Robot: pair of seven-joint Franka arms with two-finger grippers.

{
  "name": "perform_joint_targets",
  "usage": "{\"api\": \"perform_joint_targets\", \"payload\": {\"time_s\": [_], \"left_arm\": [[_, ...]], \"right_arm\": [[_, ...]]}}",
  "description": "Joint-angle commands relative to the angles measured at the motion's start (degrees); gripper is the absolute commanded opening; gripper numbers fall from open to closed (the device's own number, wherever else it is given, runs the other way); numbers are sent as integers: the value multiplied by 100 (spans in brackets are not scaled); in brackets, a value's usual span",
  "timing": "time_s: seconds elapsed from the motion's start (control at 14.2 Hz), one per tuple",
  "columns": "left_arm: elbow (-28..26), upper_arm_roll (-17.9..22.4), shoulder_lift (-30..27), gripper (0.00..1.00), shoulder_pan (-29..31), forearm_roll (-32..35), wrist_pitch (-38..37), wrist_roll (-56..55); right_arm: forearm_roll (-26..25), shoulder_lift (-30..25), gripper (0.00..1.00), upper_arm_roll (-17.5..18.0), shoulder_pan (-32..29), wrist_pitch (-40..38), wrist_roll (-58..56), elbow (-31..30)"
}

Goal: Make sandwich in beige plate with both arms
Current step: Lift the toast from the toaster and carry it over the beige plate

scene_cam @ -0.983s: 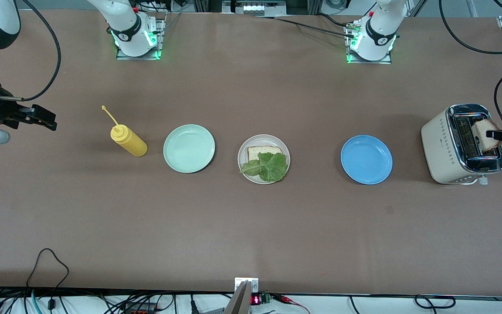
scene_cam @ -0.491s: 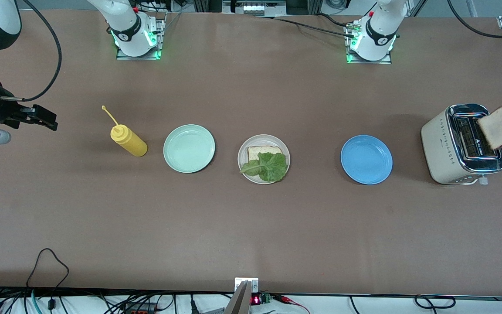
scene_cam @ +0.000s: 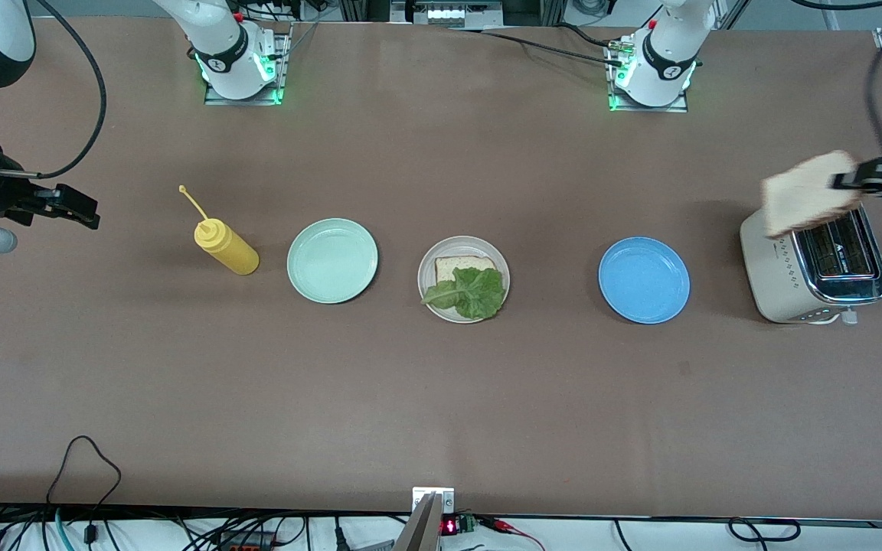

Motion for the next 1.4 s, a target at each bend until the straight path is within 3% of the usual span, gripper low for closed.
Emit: {"api": "perform_joint_targets", "payload": {"time_s": [0.0, 0.28, 0.63, 0.84, 1.12, 1.33], "left_arm": [[-566, -138, 54, 0, -525, -721, 631, -848], [-822, -138, 281, 0, -1537, -1108, 1792, -1078], [-2067, -138, 546, 0, -2346, -1715, 3776, -1157], [-2685, -243, 572, 0, -2426, -2266, 4859, -1219], [-2677, -244, 1098, 0, -2435, -3242, 5519, -1026], [-2686, -244, 1372, 0, -2557, -3483, 6021, -771]], "right_arm": [[61, -3, 100, 15, -33, -29, 2, 23], [201, -3, 100, -3, -42, -20, 2, 23], [220, -3, 100, -12, -86, -38, -7, 23], [220, -3, 100, -12, -86, -47, -7, 14], [220, -3, 100, -12, -86, -47, -7, 14], [220, -3, 100, -12, -86, -47, -7, 14]]}}
